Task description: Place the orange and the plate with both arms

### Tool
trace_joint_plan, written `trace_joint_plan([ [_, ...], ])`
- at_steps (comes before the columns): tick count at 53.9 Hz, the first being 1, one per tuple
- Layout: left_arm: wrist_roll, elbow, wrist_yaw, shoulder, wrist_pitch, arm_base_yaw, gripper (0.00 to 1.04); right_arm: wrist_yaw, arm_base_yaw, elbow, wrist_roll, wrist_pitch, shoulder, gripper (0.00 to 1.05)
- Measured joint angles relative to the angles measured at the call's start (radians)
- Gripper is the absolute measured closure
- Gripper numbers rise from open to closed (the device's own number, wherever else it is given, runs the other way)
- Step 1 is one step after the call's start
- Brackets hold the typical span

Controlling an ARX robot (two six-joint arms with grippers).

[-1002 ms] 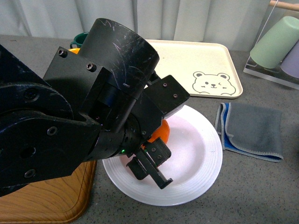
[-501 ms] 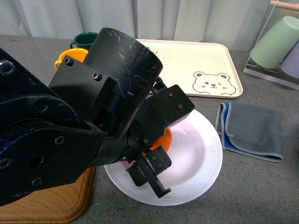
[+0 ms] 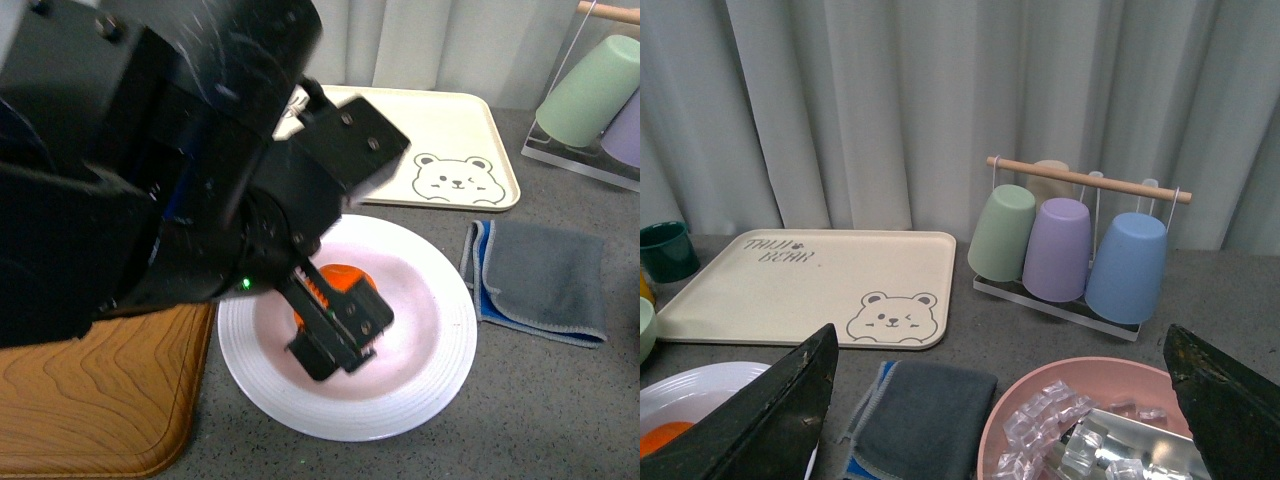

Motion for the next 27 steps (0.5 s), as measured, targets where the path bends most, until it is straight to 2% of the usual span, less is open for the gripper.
trace_joint_plan([
  [7, -0.085, -0.017, -0.066, -0.066, 0.076, 0.06, 0.07, 0.0, 0.0, 0.0, 0.0, 0.0, 0.0, 0.09],
  [9, -0.111, -0.038, -0.127, -0.055, 0.156, 0.06, 0.1, 0.0, 0.0, 0.0, 0.0, 0.0, 0.0, 0.09],
  [11, -0.173, -0.099, -0.226, -0.031, 0.371, 0.062, 0.17, 0.0, 0.0, 0.0, 0.0, 0.0, 0.0, 0.09],
  [12, -0.195, -0.116, -0.262, -0.026, 0.422, 0.064, 0.19, 0.0, 0.0, 0.0, 0.0, 0.0, 0.0, 0.09],
  [14, -0.251, -0.198, -0.309, -0.017, 0.622, 0.074, 0.26, -0.002, 0.0, 0.0, 0.0, 0.0, 0.0, 0.09],
  [17, -0.291, -0.291, -0.311, -0.026, 0.81, 0.1, 0.35, 0.0, 0.0, 0.0, 0.0, 0.0, 0.0, 0.09],
  [21, -0.332, -0.378, -0.29, -0.09, 0.968, 0.148, 0.48, 0.002, 0.0, 0.0, 0.0, 0.0, 0.0, 0.09],
  [27, -0.356, -0.478, -0.231, -0.225, 0.997, 0.21, 0.67, 0.002, 0.0, 0.0, 0.0, 0.0, 0.0, 0.09],
])
